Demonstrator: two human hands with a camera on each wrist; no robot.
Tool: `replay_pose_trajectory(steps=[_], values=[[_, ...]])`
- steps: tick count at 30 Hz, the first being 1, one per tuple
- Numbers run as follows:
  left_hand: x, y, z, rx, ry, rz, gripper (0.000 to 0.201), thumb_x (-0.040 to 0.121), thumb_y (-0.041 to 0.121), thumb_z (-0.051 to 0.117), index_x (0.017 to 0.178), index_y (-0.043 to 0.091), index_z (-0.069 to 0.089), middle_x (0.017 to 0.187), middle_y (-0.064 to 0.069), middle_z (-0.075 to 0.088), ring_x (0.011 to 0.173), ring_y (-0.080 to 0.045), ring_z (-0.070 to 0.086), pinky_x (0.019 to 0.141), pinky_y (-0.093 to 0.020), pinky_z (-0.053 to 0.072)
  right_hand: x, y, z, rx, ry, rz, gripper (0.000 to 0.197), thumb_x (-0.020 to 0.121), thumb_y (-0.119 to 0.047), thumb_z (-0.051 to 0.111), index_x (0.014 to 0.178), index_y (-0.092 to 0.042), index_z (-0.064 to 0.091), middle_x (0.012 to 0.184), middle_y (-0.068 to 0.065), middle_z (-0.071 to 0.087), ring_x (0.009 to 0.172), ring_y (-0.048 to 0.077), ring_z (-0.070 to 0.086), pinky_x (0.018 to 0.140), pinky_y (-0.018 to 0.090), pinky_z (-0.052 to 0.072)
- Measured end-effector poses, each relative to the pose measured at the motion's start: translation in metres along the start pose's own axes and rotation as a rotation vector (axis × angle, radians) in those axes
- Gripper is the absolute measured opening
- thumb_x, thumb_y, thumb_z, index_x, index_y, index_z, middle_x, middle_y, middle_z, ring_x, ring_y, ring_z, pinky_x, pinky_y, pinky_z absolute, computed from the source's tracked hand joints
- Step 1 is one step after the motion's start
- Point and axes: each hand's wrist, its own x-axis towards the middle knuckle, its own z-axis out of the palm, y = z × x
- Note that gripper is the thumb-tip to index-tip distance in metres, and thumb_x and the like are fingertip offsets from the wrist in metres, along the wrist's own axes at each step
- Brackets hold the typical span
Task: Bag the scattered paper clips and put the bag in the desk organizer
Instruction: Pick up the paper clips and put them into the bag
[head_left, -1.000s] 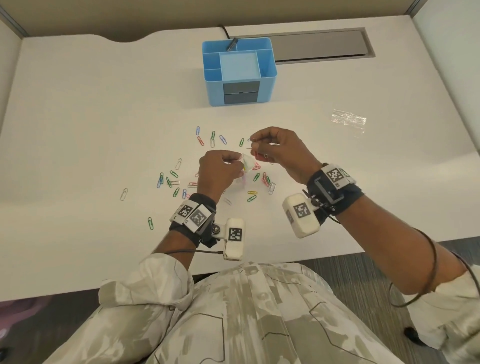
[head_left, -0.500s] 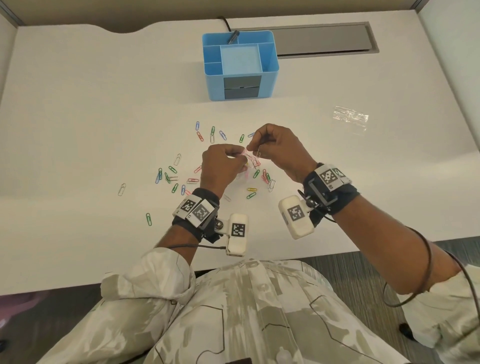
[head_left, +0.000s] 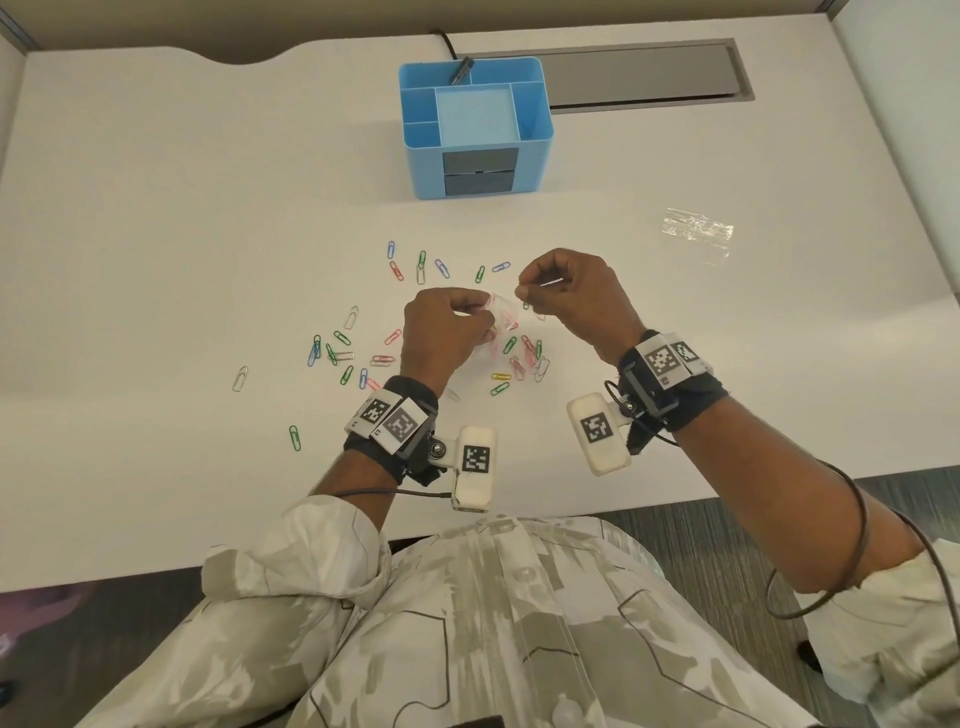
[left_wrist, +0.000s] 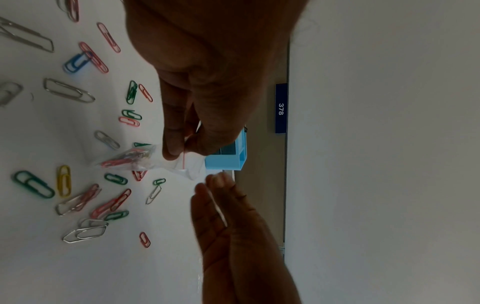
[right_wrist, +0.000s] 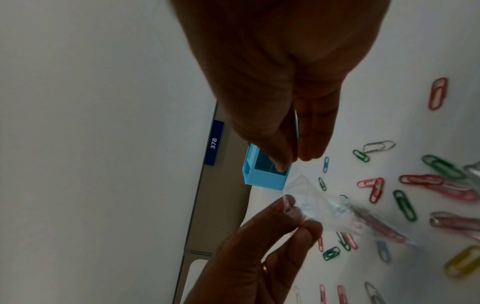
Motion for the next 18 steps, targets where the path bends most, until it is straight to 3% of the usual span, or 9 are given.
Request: replay_pose_trajectory(steps=[3, 6, 9, 11, 14, 18], values=[[0.0, -0.001, -0.001, -0.002, 0.001, 0.0, 0.026, 0.086, 0.0, 0.078, 0.111, 0.008, 0.08, 0.103, -0.006, 0.079, 0.085, -0.021, 0.081, 0.084, -0.038, 0.068, -0.005, 0.016, -0.003, -0.138, -0.038, 0.043, 0.019, 0.085, -0.009, 0.071, 0.102, -0.018, 0.072, 0.101, -0.005, 0.075, 0.087, 0.013, 0.073, 0.078, 0.024, 0.056], [0.0, -0.004, -0.004, -0.001, 0.001, 0.01, 0.027, 0.086, 0.0, 0.077, 0.112, 0.008, 0.08, 0.1, -0.005, 0.079, 0.082, -0.021, 0.082, 0.083, -0.036, 0.067, -0.011, 0.037, 0.0, -0.382, -0.118, 0.05, 0.03, 0.083, -0.017, 0.078, 0.112, -0.018, 0.069, 0.11, -0.004, 0.071, 0.093, 0.012, 0.069, 0.074, 0.017, 0.05], [-0.002, -0.004, -0.006, -0.005, 0.002, 0.017, 0.027, 0.087, -0.001, 0.076, 0.113, 0.006, 0.08, 0.102, -0.007, 0.079, 0.083, -0.023, 0.082, 0.08, -0.031, 0.067, -0.016, 0.062, 0.014, -0.6, -0.2, 0.047, 0.059, 0.073, -0.034, 0.087, 0.123, -0.018, 0.062, 0.12, 0.003, 0.059, 0.104, 0.019, 0.058, 0.089, 0.029, 0.049], [-0.002, -0.005, -0.008, -0.003, 0.009, 0.02, 0.027, 0.087, 0.0, 0.076, 0.112, 0.008, 0.08, 0.101, -0.005, 0.08, 0.081, -0.022, 0.082, 0.082, -0.033, 0.067, -0.019, 0.074, 0.026, -0.652, -0.192, 0.003, 0.068, 0.068, -0.037, 0.09, 0.126, -0.019, 0.059, 0.122, 0.005, 0.051, 0.108, 0.02, 0.05, 0.091, 0.031, 0.042], [-0.002, -0.007, -0.011, -0.001, 0.025, 0.016, 0.026, 0.086, 0.0, 0.076, 0.11, 0.011, 0.081, 0.1, -0.005, 0.08, 0.081, -0.022, 0.082, 0.085, -0.037, 0.067, -0.02, 0.08, 0.041, -0.632, -0.139, -0.113, 0.055, 0.07, -0.032, 0.089, 0.116, -0.016, 0.063, 0.114, 0.006, 0.053, 0.101, 0.022, 0.053, 0.083, 0.029, 0.042], [-0.002, -0.008, -0.014, 0.002, 0.033, 0.006, 0.026, 0.085, 0.001, 0.076, 0.108, 0.014, 0.082, 0.099, -0.002, 0.08, 0.079, -0.02, 0.082, 0.088, -0.04, 0.067, -0.019, 0.077, 0.048, -0.659, -0.144, -0.192, 0.015, 0.084, -0.015, 0.073, 0.098, -0.016, 0.069, 0.094, 0.0, 0.057, 0.087, 0.024, 0.061, 0.076, 0.033, 0.05]])
